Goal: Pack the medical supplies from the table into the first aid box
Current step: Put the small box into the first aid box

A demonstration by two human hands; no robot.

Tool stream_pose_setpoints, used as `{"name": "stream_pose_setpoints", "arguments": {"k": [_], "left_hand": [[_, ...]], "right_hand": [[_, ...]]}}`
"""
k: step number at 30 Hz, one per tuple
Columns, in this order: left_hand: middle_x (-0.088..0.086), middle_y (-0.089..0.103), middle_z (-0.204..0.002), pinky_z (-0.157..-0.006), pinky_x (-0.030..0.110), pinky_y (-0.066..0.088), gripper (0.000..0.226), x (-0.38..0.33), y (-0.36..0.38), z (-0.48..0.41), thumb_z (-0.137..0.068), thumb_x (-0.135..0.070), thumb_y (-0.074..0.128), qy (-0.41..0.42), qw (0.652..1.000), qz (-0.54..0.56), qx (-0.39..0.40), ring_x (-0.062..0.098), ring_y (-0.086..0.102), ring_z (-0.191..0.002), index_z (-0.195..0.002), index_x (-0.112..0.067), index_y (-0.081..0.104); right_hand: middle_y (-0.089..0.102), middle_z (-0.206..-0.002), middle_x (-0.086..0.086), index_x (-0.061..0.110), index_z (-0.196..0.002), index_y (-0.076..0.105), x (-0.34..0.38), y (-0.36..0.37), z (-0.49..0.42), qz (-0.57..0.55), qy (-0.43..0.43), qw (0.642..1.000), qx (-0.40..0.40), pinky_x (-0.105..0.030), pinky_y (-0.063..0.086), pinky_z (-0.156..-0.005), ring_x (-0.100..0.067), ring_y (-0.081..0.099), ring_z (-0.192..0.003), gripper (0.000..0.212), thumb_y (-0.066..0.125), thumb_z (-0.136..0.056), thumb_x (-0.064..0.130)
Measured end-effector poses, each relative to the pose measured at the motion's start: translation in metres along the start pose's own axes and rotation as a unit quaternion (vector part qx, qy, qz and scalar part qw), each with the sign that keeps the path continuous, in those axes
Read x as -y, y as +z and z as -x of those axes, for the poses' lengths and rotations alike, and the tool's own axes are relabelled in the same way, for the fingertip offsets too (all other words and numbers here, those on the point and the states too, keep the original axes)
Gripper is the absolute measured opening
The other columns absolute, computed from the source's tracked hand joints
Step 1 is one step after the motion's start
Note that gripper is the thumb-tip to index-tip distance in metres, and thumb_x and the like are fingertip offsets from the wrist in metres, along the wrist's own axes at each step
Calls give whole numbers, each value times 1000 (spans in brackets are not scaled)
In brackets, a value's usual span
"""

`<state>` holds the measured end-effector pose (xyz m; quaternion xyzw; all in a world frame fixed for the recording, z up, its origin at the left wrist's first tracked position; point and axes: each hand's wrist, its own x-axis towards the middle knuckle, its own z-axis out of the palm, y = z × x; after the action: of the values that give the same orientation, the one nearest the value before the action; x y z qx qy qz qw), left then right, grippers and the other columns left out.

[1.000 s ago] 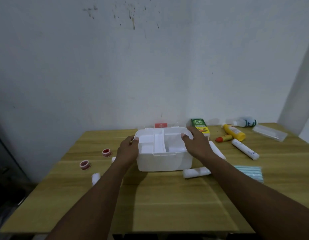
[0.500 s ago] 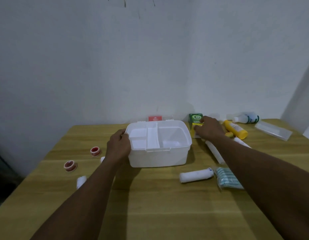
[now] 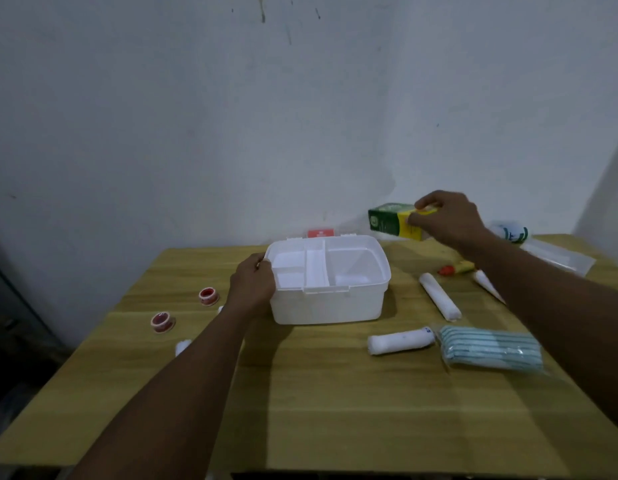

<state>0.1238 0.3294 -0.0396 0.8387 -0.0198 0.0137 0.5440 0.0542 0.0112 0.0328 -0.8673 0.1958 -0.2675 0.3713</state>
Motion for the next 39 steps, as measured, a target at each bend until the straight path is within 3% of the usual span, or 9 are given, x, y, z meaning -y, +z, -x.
{"name": "stream_pose_setpoints", "arguments": {"k": [3,5,10,15,19,22,29,35,39], "left_hand": [[11,57,-141,-104,54,47,42,-4,-2,4,-102,-27,37,1,1000,0,6,34,53,-124,-138,-20,57],[12,57,-141,-104,54,47,43,-6,-2,4,-101,-27,36,0,1000,-8,6,36,53,-125,-139,-19,57],[11,60,-137,-102,55,49,44,-4,-3,0,-99,-32,36,-10,1000,-11,20,37,55,-121,-136,-23,59],[7,60,-138,-102,56,49,50,3,-4,-5,-93,-40,36,-10,999,-11,29,36,55,-122,-136,-27,59],[7,60,-138,-102,56,49,49,5,-4,-6,-95,-40,34,-1,999,-13,37,35,55,-122,-136,-26,57],[8,60,-137,-102,56,49,46,5,-4,-7,-97,-37,35,9,999,-12,34,35,55,-122,-135,-25,58],[9,57,-141,-103,56,48,42,10,-1,-11,-104,-30,35,20,999,-15,24,34,52,-124,-139,-21,56],[8,59,-138,-101,56,50,41,11,1,-13,-103,-32,35,14,1000,-8,21,34,54,-122,-137,-23,57],[8,60,-136,-99,56,51,42,13,1,-13,-100,-34,35,0,1000,3,22,35,56,-120,-135,-27,58]], "right_hand": [[69,-98,-2,20,-97,75,24,-32,8,-50,-39,998,20,-27,50,-73,-16,62,-88,27,81,-71,25],[69,-94,-2,17,-97,75,39,-44,15,-60,-67,991,100,-26,50,-74,-14,61,-85,26,82,-72,19],[61,-92,8,27,-99,74,62,-28,30,148,-174,949,218,-19,40,-62,-7,54,-79,29,82,-71,26],[53,-113,0,27,-111,70,67,21,34,243,-213,908,267,-28,41,-79,-16,47,-101,38,79,-75,27],[58,-125,-4,27,-112,68,56,56,34,218,-212,911,279,-29,42,-82,-21,52,-111,38,80,-76,27],[61,-122,-4,25,-111,66,52,64,29,225,-215,907,283,-31,45,-83,-18,50,-103,38,80,-76,28],[64,-113,-2,27,-113,63,51,76,25,372,-262,848,271,-32,42,-74,-21,54,-99,42,80,-75,36],[65,-109,-6,18,-104,66,49,91,21,364,-262,853,266,-30,45,-73,-22,58,-97,40,85,-71,30],[63,-115,-8,15,-116,64,47,84,28,367,-260,858,249,-32,45,-79,-24,57,-104,48,77,-78,42]]}}
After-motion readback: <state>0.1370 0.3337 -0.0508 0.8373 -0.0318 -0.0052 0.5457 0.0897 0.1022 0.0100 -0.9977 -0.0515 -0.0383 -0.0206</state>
